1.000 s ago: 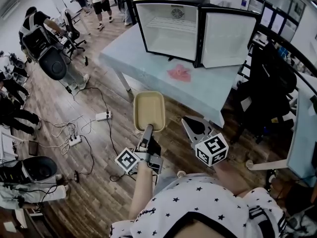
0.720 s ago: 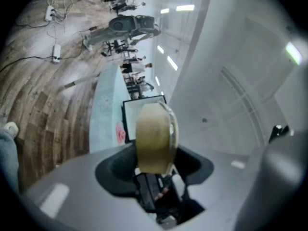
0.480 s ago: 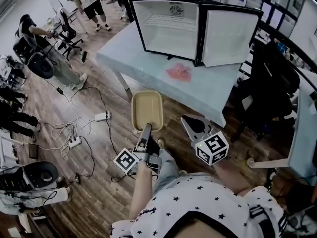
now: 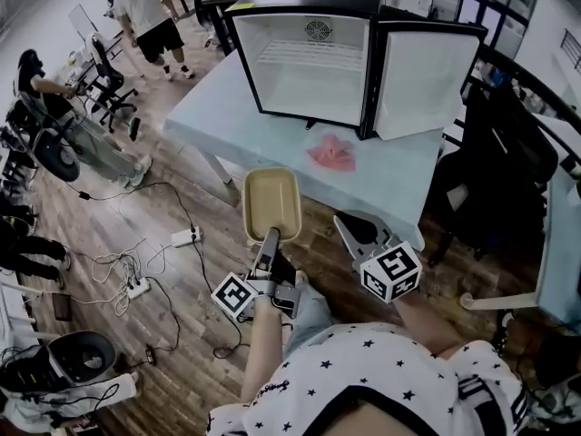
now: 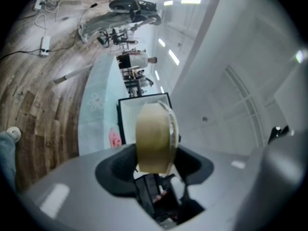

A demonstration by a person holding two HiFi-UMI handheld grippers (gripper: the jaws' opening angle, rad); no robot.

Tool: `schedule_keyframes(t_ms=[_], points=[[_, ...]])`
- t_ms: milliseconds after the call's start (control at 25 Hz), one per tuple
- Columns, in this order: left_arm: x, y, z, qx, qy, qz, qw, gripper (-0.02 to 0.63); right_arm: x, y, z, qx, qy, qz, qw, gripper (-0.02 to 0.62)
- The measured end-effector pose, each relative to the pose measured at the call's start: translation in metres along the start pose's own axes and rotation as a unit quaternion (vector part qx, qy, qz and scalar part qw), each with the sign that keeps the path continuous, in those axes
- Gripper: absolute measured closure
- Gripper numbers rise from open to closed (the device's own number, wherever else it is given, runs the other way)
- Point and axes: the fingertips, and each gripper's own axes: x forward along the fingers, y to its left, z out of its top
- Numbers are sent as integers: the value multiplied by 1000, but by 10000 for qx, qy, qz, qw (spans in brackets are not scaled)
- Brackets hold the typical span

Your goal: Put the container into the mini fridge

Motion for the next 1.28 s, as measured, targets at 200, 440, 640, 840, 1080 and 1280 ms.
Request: schedule_keyframes(t_ms=[200, 440, 640, 840, 1080, 1280], points=[[38, 13, 34, -80, 127, -18, 9999, 374, 46, -18, 9, -36, 13, -118, 9999, 574], [84, 19, 71, -103, 347, -58, 9993, 374, 93, -40, 26, -46, -1, -333, 9994, 574], [116, 23, 97, -161, 547, -101, 9983, 374, 125, -53, 38, -54, -5, -512, 9987, 574], [145, 29, 119, -188, 789, -138, 9966, 374, 151, -66, 48, -61, -45, -736, 9973, 574], [179, 35, 137, -189, 1060, -254, 9939, 374, 179, -85, 53, -68, -121, -993, 9950, 574], [203, 38, 151, -219, 1267, -338, 9911, 374, 199, -95, 56, -74, -168, -1187, 9928, 574]])
